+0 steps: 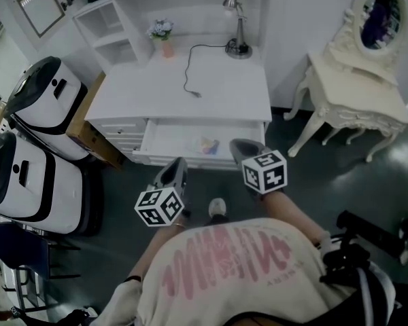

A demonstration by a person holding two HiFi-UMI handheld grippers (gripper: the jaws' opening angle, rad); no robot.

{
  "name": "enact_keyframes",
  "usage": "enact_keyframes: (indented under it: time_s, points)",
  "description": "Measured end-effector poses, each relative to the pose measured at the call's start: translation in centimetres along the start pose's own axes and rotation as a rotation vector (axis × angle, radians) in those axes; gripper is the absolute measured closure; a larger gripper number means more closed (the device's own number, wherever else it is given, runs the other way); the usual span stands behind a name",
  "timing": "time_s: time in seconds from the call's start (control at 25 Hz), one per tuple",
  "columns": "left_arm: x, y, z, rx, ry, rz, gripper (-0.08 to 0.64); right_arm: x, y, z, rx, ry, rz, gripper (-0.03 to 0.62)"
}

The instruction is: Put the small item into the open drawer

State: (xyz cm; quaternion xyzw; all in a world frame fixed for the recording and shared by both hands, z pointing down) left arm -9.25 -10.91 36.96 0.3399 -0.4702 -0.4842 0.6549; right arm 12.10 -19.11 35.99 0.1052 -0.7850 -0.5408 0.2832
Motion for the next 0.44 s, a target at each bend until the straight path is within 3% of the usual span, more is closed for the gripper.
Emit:
enact_keyframes:
  time_s: [0.44]
  points:
    - [-1.6, 1.8, -1.1, 0.006, 0.012, 0.024, 0.531, -2.0, 1.9, 0.5, 0.039, 0.008, 0.004, 0.552]
Point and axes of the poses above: the fingertips, and each gripper's own axes: x forward along the fingers, z to its left, y out of its underside, the point moved 7 cm from there along -x, backward along the fingers, and after that the axes turned 14 degrees about -y, right-handed, at the moved point
